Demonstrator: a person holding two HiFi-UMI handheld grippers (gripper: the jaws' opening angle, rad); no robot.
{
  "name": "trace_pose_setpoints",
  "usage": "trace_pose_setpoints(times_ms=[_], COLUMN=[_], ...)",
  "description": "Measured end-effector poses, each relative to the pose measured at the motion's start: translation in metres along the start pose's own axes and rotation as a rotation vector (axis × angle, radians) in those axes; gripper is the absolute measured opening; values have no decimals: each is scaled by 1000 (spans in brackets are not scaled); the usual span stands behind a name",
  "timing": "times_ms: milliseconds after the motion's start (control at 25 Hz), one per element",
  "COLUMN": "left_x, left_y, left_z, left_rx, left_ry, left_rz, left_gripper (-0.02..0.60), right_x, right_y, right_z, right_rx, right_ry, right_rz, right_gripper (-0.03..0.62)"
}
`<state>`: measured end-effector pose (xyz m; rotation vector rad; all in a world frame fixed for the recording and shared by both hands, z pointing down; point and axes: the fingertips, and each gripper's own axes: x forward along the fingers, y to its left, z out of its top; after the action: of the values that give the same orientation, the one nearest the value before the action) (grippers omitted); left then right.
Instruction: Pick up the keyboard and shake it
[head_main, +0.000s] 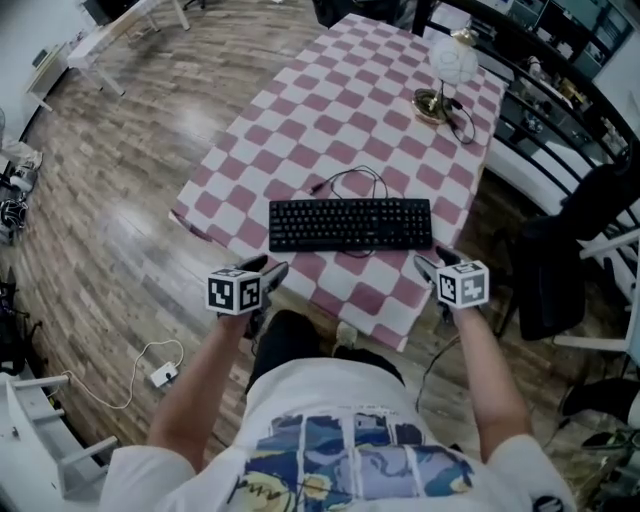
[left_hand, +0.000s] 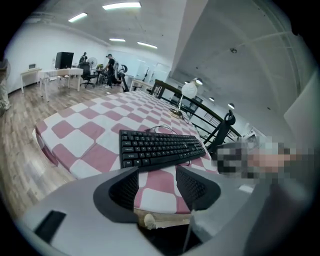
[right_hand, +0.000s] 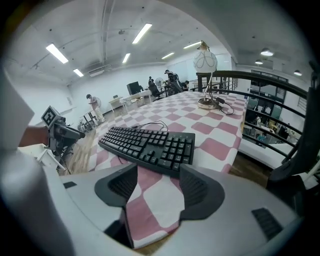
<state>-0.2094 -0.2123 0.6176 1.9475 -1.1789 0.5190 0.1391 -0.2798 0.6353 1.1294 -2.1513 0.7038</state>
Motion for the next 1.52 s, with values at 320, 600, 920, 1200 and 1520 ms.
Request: trace_pose_setpoints(times_ms=[320,600,920,1200,1520], left_x=[40,68,95,106,109], left_y=[50,87,98,94,94], left_z=[20,30,34,34,36], left_rx=[-32,-91,-153,-169,-158], left_ry=[43,99,124,149,156], left_rz=[21,7,-40,-54,-60], left_gripper=[236,256,262,265,265], right_x=[48,77,99,110,114], right_y=[-37,-51,-55,-54,-56], right_z=[16,21,20,20,14], right_rx=[57,127,144,126,177], right_ry=[38,68,89,137,135], right_rz=[-7,4,32,17,14], right_gripper=[310,351,368,394,390])
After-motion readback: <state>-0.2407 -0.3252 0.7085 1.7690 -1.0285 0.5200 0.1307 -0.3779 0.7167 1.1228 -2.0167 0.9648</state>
